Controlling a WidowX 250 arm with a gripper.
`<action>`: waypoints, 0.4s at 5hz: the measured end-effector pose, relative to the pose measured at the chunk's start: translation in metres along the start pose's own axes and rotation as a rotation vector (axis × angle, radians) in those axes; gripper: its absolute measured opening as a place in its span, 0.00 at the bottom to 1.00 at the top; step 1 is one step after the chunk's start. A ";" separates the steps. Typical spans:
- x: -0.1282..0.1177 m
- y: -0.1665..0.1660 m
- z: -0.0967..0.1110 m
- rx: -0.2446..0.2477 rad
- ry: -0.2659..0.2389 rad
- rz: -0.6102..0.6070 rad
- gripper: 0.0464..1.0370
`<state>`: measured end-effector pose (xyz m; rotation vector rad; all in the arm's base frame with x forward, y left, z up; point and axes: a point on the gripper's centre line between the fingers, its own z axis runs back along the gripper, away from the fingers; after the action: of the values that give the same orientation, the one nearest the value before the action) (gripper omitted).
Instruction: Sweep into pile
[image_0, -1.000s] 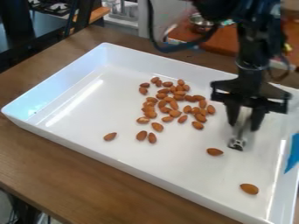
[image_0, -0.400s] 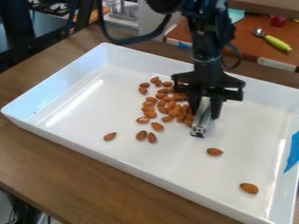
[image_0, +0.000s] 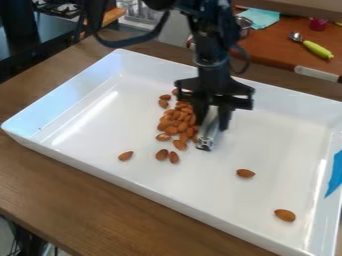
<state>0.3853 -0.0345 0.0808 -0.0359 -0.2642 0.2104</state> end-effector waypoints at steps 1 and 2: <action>0.003 0.024 0.000 0.020 0.018 0.020 0.34; 0.004 0.042 0.001 0.030 0.033 0.024 0.34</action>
<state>0.3806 0.0076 0.0799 -0.0125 -0.2275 0.2373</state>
